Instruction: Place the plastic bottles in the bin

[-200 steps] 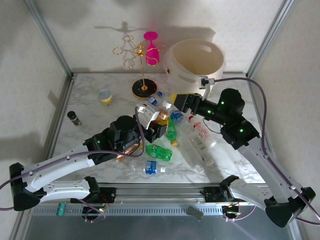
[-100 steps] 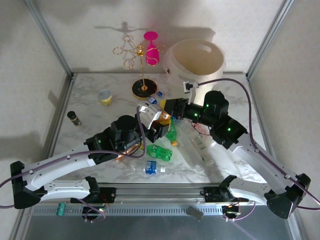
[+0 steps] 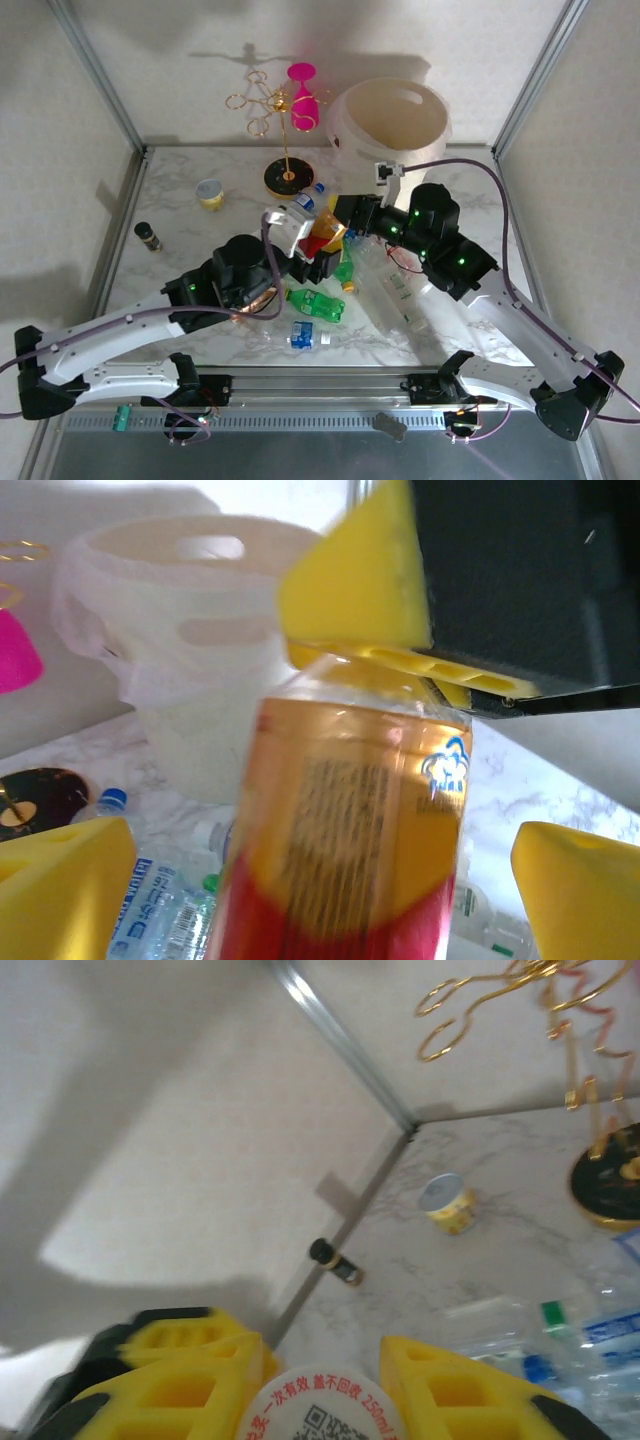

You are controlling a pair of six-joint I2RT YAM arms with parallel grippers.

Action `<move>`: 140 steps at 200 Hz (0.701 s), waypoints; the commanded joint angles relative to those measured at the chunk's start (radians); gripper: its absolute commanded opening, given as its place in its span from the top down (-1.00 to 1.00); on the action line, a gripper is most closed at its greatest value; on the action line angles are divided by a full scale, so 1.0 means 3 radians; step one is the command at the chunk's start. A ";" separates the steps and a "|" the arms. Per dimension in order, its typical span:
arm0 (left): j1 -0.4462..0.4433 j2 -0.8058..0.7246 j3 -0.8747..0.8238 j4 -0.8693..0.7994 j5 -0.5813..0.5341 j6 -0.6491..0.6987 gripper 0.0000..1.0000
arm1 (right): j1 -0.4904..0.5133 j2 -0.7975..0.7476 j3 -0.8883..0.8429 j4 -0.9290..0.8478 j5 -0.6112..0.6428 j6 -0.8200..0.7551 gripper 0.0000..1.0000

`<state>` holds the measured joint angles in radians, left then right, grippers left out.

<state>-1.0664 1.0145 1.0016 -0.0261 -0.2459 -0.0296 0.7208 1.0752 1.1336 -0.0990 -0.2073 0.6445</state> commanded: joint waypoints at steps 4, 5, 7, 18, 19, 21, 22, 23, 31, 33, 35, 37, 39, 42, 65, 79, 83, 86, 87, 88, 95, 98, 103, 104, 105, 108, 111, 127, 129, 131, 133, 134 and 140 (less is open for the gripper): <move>-0.0020 -0.0372 -0.0149 0.0219 -0.0449 -0.0108 -0.93 | -0.0283 -0.0027 0.0294 -0.0194 0.0448 -0.0236 0.92; -0.0020 -0.0379 -0.0154 0.0214 -0.0464 -0.0110 -0.93 | -0.0300 -0.0021 0.0301 -0.0198 0.0454 -0.0241 0.92; -0.0022 -0.0390 -0.0157 0.0205 -0.0495 -0.0113 -0.93 | -0.0331 -0.0010 0.0326 -0.0211 0.0466 -0.0251 0.93; -0.0019 -0.0416 -0.0159 0.0098 -0.0662 -0.0126 -0.92 | -0.0517 0.0045 0.0457 -0.0265 0.0532 -0.0310 0.94; -0.0022 -0.0416 -0.0156 0.0085 -0.0681 -0.0126 -0.92 | -0.0535 0.0048 0.0469 -0.0264 0.0540 -0.0316 0.94; -0.0021 -0.0414 -0.0154 0.0061 -0.0710 -0.0126 -0.91 | -0.0567 0.0061 0.0488 -0.0261 0.0548 -0.0324 0.94; -0.0020 -0.0410 -0.0153 0.0051 -0.0727 -0.0126 -0.91 | -0.0582 0.0067 0.0497 -0.0259 0.0553 -0.0334 0.94; -0.0020 -0.0408 -0.0153 0.0038 -0.0747 -0.0129 -0.91 | -0.0598 0.0072 0.0509 -0.0254 0.0561 -0.0341 0.94; -0.0020 -0.0384 -0.0145 -0.0060 -0.0891 -0.0136 -0.90 | -0.0720 0.0112 0.0569 -0.0229 0.0636 -0.0384 0.94; -0.0020 -0.0376 -0.0143 -0.0090 -0.0926 -0.0136 -0.90 | -0.0751 0.0126 0.0586 -0.0224 0.0659 -0.0389 0.95; -0.0022 -0.0368 -0.0147 -0.0118 -0.0968 -0.0139 -0.89 | -0.0779 0.0139 0.0608 -0.0220 0.0683 -0.0392 0.95; -0.0024 -0.0359 -0.0150 -0.0141 -0.1008 -0.0141 -0.89 | -0.0812 0.0153 0.0629 -0.0218 0.0701 -0.0394 0.96; -0.0021 -0.0353 -0.0155 -0.0162 -0.1045 -0.0142 -0.89 | -0.0840 0.0169 0.0653 -0.0211 0.0713 -0.0397 0.97; -0.0020 -0.0346 -0.0164 -0.0186 -0.1103 -0.0146 -0.89 | -0.0887 0.0197 0.0686 -0.0201 0.0716 -0.0406 0.98; -0.0019 -0.0353 -0.0362 -0.0192 -0.1456 -0.0120 -0.89 | -0.1229 0.0453 0.0951 -0.0060 0.0749 -0.0352 1.00; -0.0023 -0.0336 -0.0451 -0.0170 -0.1524 -0.0101 -0.89 | -0.1375 0.0667 0.1123 0.0062 0.0778 -0.0346 1.00; -0.0023 -0.0314 -0.0458 -0.0179 -0.1532 -0.0107 -0.89 | -0.1421 0.0747 0.1196 0.0079 0.0763 -0.0329 1.00; -0.0024 -0.0299 -0.0457 -0.0186 -0.1528 -0.0110 -0.89 | -0.1463 0.0808 0.1253 0.0088 0.0731 -0.0311 1.00; -0.0024 -0.0294 -0.0456 -0.0193 -0.1525 -0.0110 -0.89 | -0.1480 0.0834 0.1274 0.0089 0.0716 -0.0304 1.00; -0.0022 -0.0288 -0.0455 -0.0196 -0.1521 -0.0111 -0.89 | -0.1489 0.0862 0.1294 0.0089 0.0704 -0.0298 1.00; -0.0025 -0.0243 -0.0446 -0.0219 -0.1491 -0.0116 -0.88 | -0.1608 0.1041 0.1458 0.0078 0.0578 -0.0251 1.00; -0.0025 -0.0230 -0.0437 -0.0229 -0.1479 -0.0116 -0.87 | -0.1651 0.1127 0.1537 0.0063 0.0524 -0.0232 1.00; -0.0025 -0.0205 -0.0423 -0.0242 -0.1458 -0.0121 -0.87 | -0.1719 0.1261 0.1676 0.0022 0.0480 -0.0214 1.00; -0.0025 -0.0200 -0.0421 -0.0244 -0.1455 -0.0121 -0.87 | -0.1731 0.1291 0.1705 0.0012 0.0476 -0.0212 1.00; -0.0025 -0.0198 -0.0417 -0.0247 -0.1453 -0.0121 -0.87 | -0.1740 0.1318 0.1732 0.0005 0.0476 -0.0209 1.00; -0.0025 -0.0184 -0.0409 -0.0261 -0.1448 -0.0121 -0.87 | -0.1763 0.1397 0.1810 -0.0023 0.0476 -0.0208 1.00; -0.0025 -0.0169 -0.0395 -0.0275 -0.1442 -0.0126 -0.87 | -0.1786 0.1469 0.1887 -0.0043 0.0476 -0.0215 1.00; -0.0025 -0.0124 -0.0307 -0.0397 -0.1437 -0.0141 -0.87 | -0.1826 0.1852 0.2284 -0.0141 0.0555 -0.0375 1.00; -0.0025 -0.0117 -0.0296 -0.0420 -0.1440 -0.0145 -0.87 | -0.1833 0.1901 0.2333 -0.0167 0.0571 -0.0393 1.00; -0.0025 -0.0111 -0.0285 -0.0438 -0.1448 -0.0153 -0.87 | -0.1838 0.1937 0.2393 -0.0186 0.0583 -0.0413 1.00; -0.0025 -0.0107 -0.0273 -0.0460 -0.1454 -0.0160 -0.87 | -0.1840 0.1990 0.2455 -0.0217 0.0596 -0.0449 1.00; -0.0025 -0.0103 -0.0269 -0.0470 -0.1457 -0.0164 -0.87 | -0.1840 0.2023 0.2483 -0.0230 0.0603 -0.0463 1.00; -0.0025 -0.0094 -0.0242 -0.0531 -0.1475 -0.0188 -0.87 | -0.1844 0.2191 0.2671 -0.0328 0.0629 -0.0522 1.00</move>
<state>-1.0664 0.9760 0.8726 -0.1097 -0.6487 -0.0586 0.1745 1.6001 1.7718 -0.1329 -0.0360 0.5549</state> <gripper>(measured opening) 0.935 0.305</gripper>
